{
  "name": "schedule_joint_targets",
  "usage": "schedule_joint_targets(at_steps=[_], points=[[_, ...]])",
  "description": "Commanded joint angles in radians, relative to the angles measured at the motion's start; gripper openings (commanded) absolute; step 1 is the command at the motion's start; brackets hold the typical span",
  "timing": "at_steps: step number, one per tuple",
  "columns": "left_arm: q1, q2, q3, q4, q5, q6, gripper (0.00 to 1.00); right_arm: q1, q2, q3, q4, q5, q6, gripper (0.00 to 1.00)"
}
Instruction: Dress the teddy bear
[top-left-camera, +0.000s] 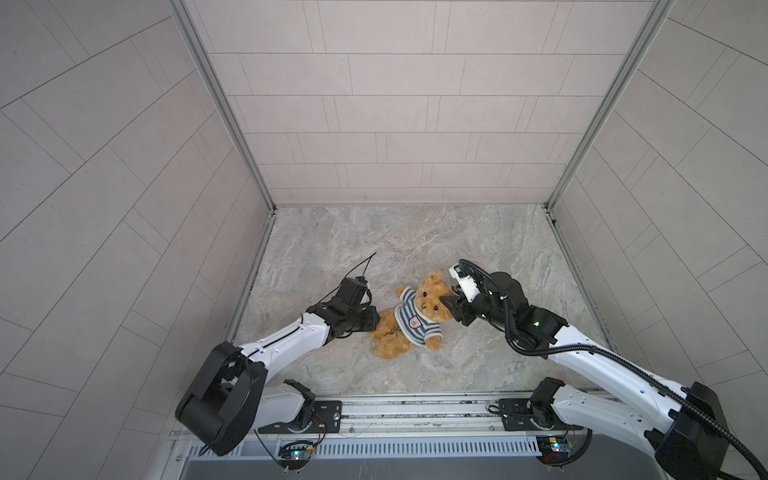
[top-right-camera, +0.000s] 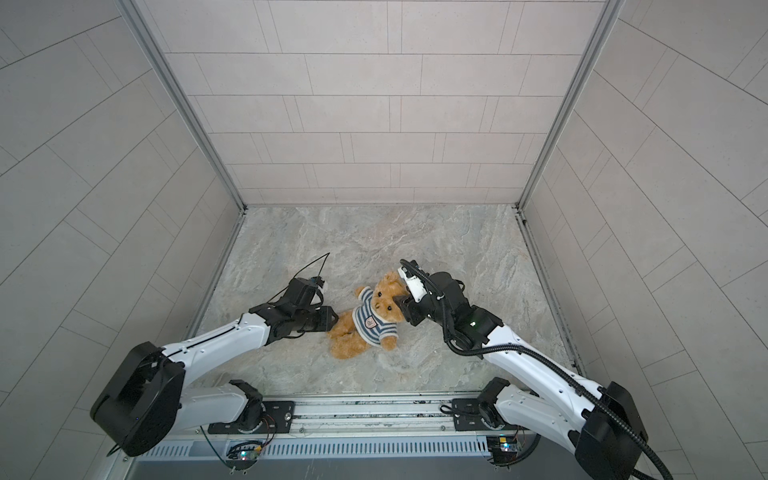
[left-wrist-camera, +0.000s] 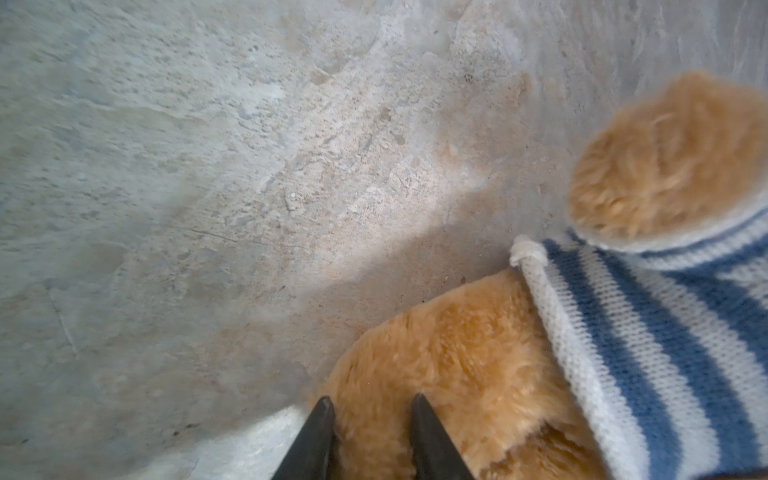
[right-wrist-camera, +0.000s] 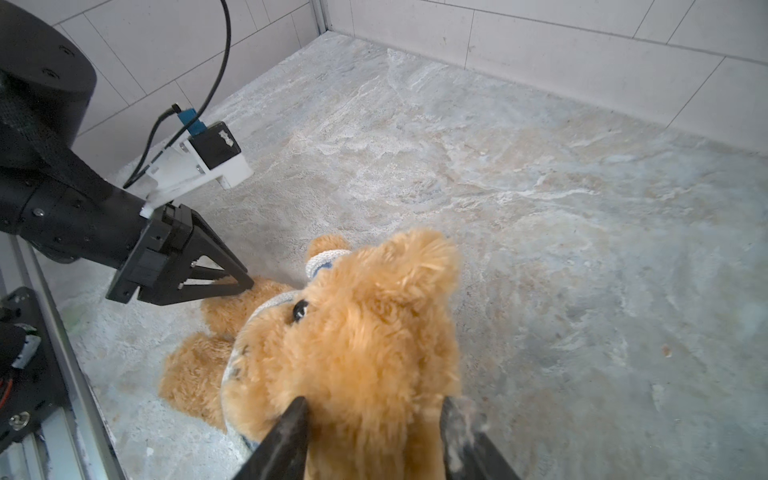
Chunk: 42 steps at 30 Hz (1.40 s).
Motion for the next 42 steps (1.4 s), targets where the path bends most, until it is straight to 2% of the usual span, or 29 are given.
schedule_joint_targets(at_steps=[1, 8, 14, 18, 26, 30, 36, 42], points=[[-0.03, -0.024, -0.024, -0.027, 0.005, -0.027, 0.35, -0.001, -0.063, 0.011, -0.062, 0.056, 0.018, 0.58], [-0.077, -0.04, -0.042, -0.013, -0.01, -0.064, 0.35, 0.011, -0.212, -0.084, -0.144, 0.028, 0.094, 0.59], [-0.084, -0.034, -0.047, -0.015, -0.012, -0.065, 0.35, 0.106, -0.452, -0.208, -0.163, 0.01, 0.145, 0.58], [-0.084, -0.037, -0.052, -0.015, -0.016, -0.063, 0.34, 0.119, -0.515, -0.269, -0.171, -0.016, 0.186, 0.53], [-0.085, -0.051, -0.064, -0.009, -0.01, -0.073, 0.34, 0.121, -0.446, -0.332, -0.119, 0.0, 0.202, 0.29], [-0.085, -0.056, -0.07, -0.004, -0.006, -0.077, 0.34, 0.121, -0.385, -0.339, -0.051, 0.03, 0.196, 0.21], [-0.084, -0.059, -0.082, 0.007, 0.003, -0.082, 0.34, 0.119, -0.282, -0.334, 0.07, 0.08, 0.174, 0.15], [-0.085, -0.066, -0.087, 0.01, 0.009, -0.084, 0.35, 0.103, -0.169, -0.294, 0.149, 0.118, 0.141, 0.14]])
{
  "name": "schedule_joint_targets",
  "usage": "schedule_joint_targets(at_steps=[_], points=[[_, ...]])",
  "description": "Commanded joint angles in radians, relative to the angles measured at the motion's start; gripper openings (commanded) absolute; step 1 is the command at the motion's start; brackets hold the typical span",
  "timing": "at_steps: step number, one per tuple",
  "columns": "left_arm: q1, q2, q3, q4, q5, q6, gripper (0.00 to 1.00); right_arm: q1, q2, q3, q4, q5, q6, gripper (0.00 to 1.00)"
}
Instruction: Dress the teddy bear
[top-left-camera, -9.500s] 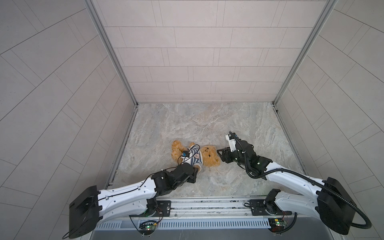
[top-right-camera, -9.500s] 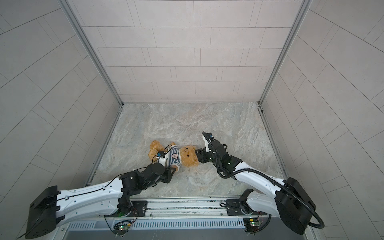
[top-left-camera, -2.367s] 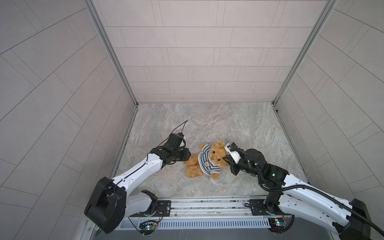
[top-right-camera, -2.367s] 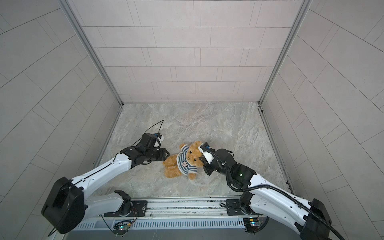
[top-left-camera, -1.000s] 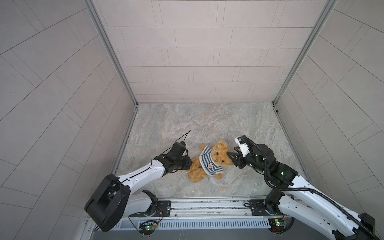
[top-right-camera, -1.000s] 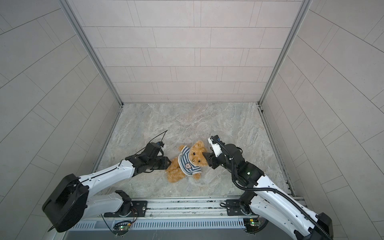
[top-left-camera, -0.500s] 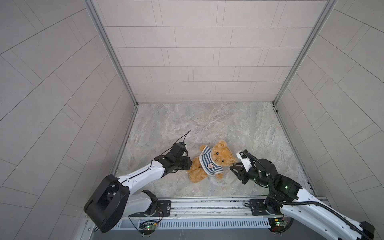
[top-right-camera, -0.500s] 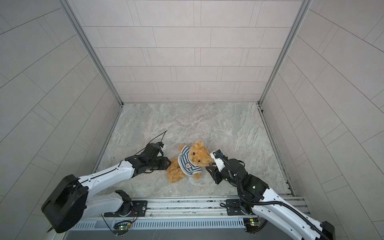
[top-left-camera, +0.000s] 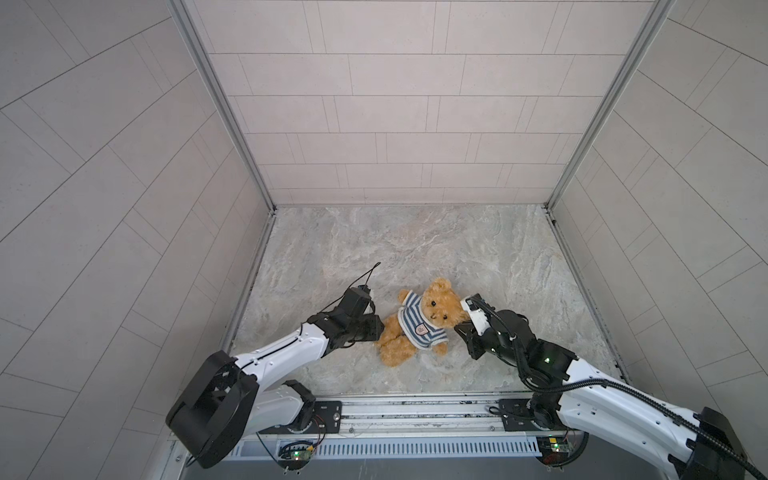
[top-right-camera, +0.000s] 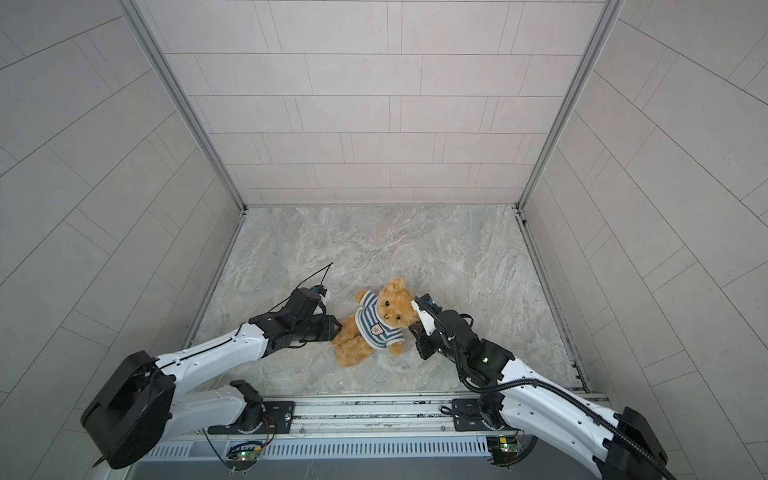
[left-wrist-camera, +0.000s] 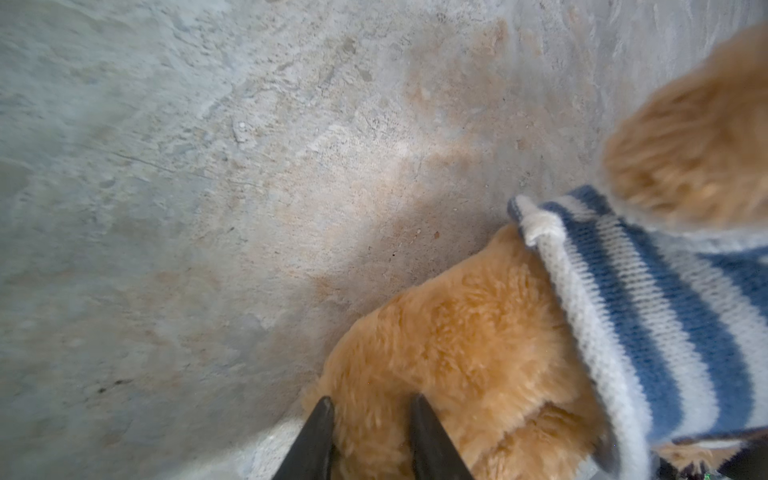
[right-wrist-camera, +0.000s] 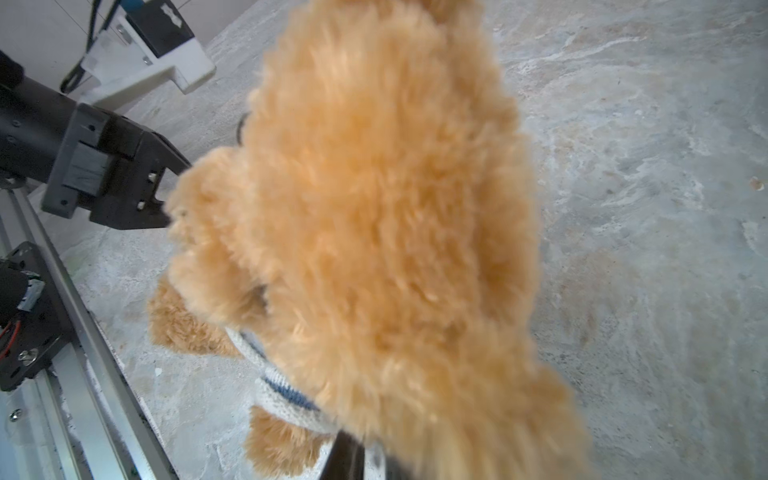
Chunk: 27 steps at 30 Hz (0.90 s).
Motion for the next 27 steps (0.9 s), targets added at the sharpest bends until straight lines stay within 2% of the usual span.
schedule_joint_targets(at_steps=[1, 11, 27], points=[[-0.011, -0.011, -0.024, -0.022, 0.011, -0.003, 0.35, -0.014, 0.039, 0.039, 0.094, 0.04, -0.028, 0.14], [-0.022, -0.034, -0.058, 0.008, 0.041, -0.04, 0.35, -0.057, 0.216, 0.105, 0.208, 0.025, -0.056, 0.14], [-0.067, -0.064, -0.07, 0.011, 0.03, -0.076, 0.35, -0.078, 0.441, 0.2, 0.331, 0.0, -0.086, 0.14]])
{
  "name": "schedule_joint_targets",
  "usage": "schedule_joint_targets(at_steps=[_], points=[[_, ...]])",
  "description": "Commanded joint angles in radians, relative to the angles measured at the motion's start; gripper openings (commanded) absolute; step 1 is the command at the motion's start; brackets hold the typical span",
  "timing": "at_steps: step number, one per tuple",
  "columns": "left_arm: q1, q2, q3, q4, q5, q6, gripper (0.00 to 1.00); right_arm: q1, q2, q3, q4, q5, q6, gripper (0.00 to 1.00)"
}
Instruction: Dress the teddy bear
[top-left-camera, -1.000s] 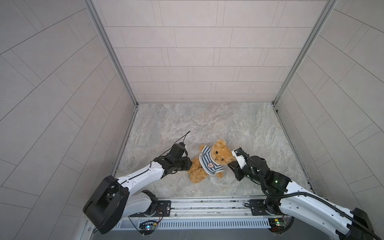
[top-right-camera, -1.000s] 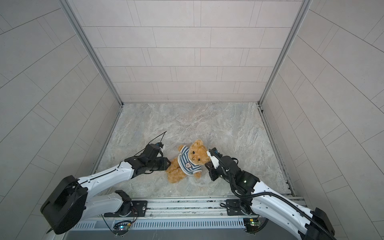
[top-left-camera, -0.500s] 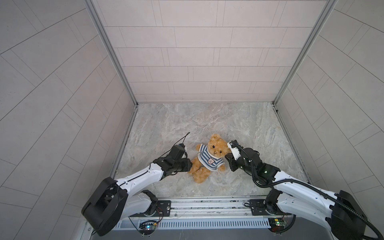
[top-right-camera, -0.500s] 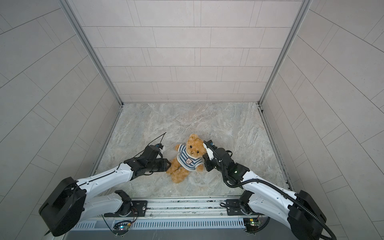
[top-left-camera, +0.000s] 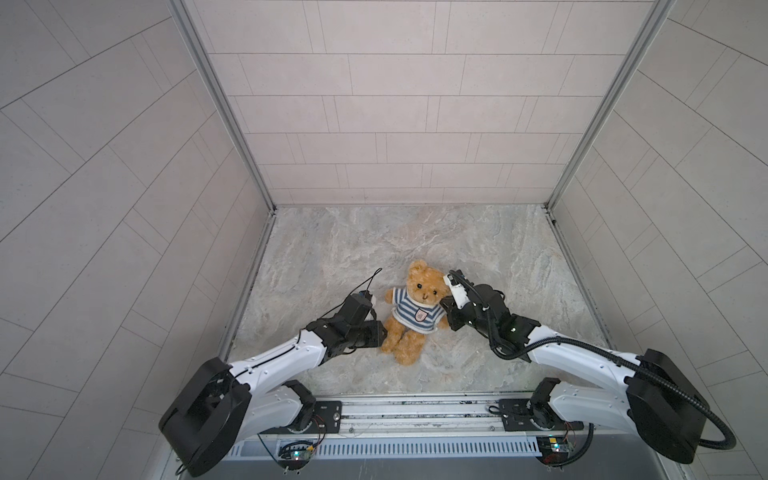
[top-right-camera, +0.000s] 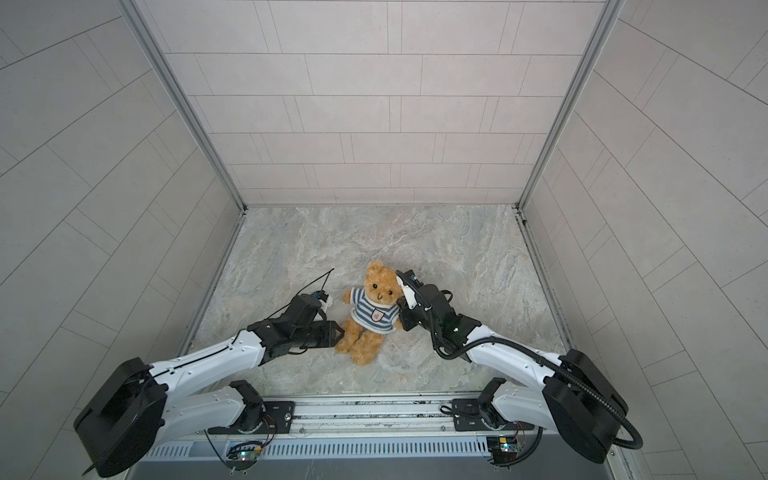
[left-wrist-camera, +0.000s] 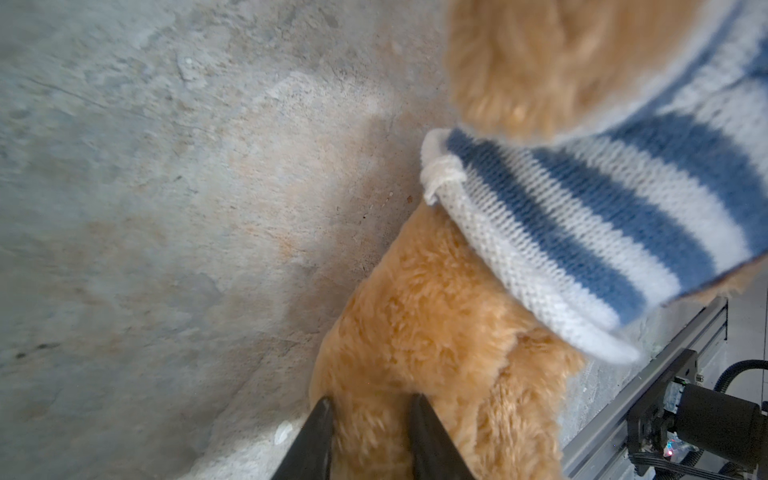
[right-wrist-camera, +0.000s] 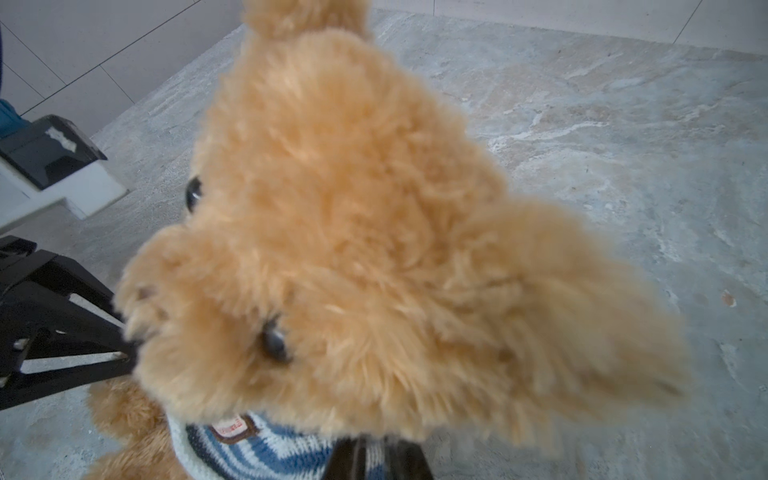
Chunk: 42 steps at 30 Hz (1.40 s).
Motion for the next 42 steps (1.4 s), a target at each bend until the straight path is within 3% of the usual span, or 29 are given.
schedule_joint_targets(at_steps=[1, 16, 27, 34, 42], points=[[-0.013, -0.013, -0.023, -0.014, 0.004, -0.01, 0.35, -0.007, 0.033, 0.032, 0.048, -0.019, -0.023, 0.14], [-0.057, -0.025, -0.045, 0.013, -0.011, -0.056, 0.35, -0.013, 0.18, 0.096, 0.13, -0.062, -0.019, 0.13], [-0.062, -0.067, -0.06, 0.001, -0.02, -0.068, 0.39, -0.017, 0.187, 0.096, 0.138, -0.066, -0.017, 0.13], [-0.061, -0.129, -0.043, -0.074, -0.063, -0.036, 0.45, -0.018, 0.074, 0.084, 0.028, -0.021, -0.044, 0.17], [-0.012, -0.214, -0.031, -0.152, -0.106, 0.028, 0.52, -0.019, -0.165, 0.019, -0.179, 0.094, -0.058, 0.26]])
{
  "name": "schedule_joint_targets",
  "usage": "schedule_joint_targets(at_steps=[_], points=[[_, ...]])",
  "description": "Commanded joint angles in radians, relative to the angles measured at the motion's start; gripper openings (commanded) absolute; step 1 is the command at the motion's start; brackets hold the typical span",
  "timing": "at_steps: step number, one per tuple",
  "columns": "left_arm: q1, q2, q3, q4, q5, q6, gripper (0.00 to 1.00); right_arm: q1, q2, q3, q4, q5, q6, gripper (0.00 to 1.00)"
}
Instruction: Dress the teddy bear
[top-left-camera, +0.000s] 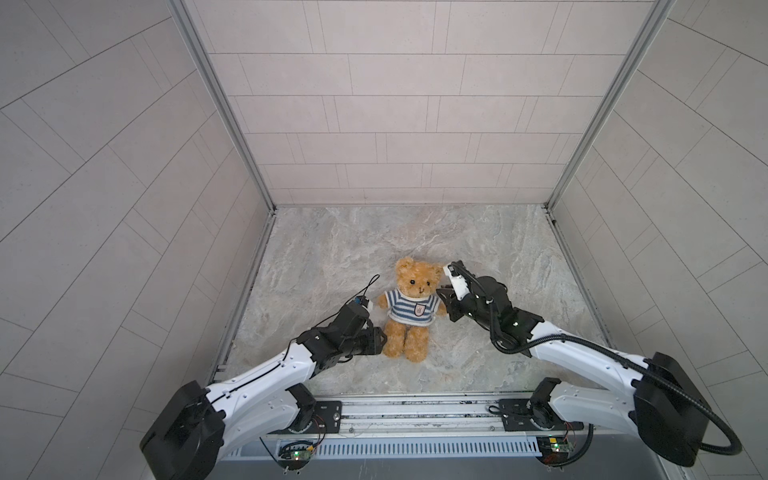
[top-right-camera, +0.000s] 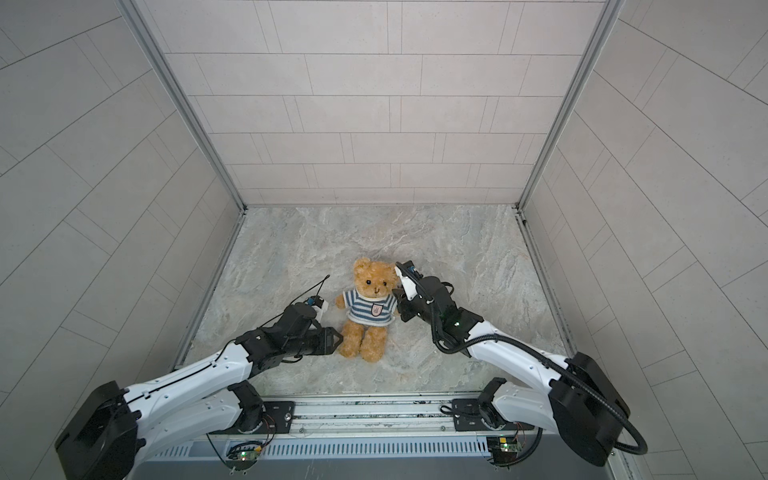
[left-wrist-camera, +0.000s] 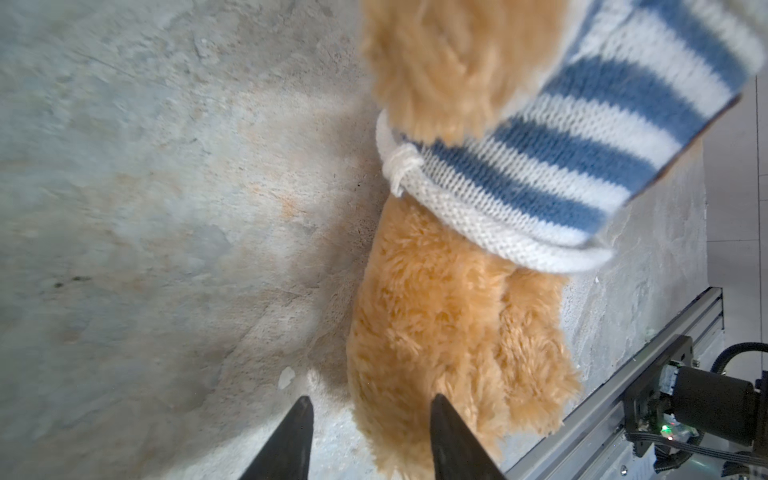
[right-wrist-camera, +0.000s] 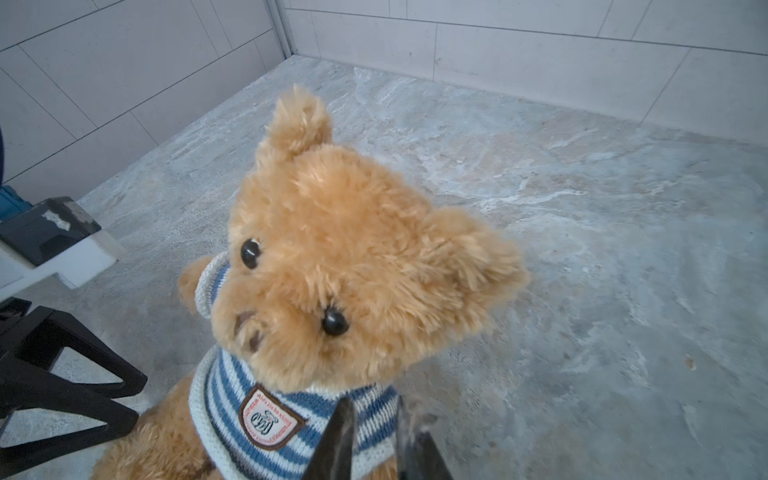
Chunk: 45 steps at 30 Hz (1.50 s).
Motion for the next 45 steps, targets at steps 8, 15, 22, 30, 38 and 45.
schedule_joint_targets(at_steps=[8, 15, 22, 30, 38, 45], points=[[0.196, -0.125, 0.088, -0.167, -0.168, 0.182, 0.83, -0.106, -0.301, -0.091, -0.261, 0.214, 0.003, 0.45], [0.34, -0.126, 0.147, -0.146, -0.319, 0.189, 1.0, -0.32, -0.435, -0.152, -0.294, 0.223, 0.033, 0.75], [0.445, 0.015, 0.233, -0.128, -0.348, 0.195, 1.0, -0.441, -0.441, -0.161, -0.288, 0.253, 0.008, 0.98], [0.468, 0.006, 0.206, 0.018, -0.441, 0.292, 1.0, -0.561, -0.398, -0.196, -0.196, 0.271, 0.003, 0.99], [0.468, -0.099, 0.104, 0.22, -0.593, 0.46, 1.0, -0.622, -0.322, -0.229, -0.031, 0.242, -0.056, 1.0], [0.477, -0.039, 0.048, 0.355, -0.701, 0.5, 1.0, -0.65, -0.22, -0.331, 0.255, 0.204, -0.102, 1.0]])
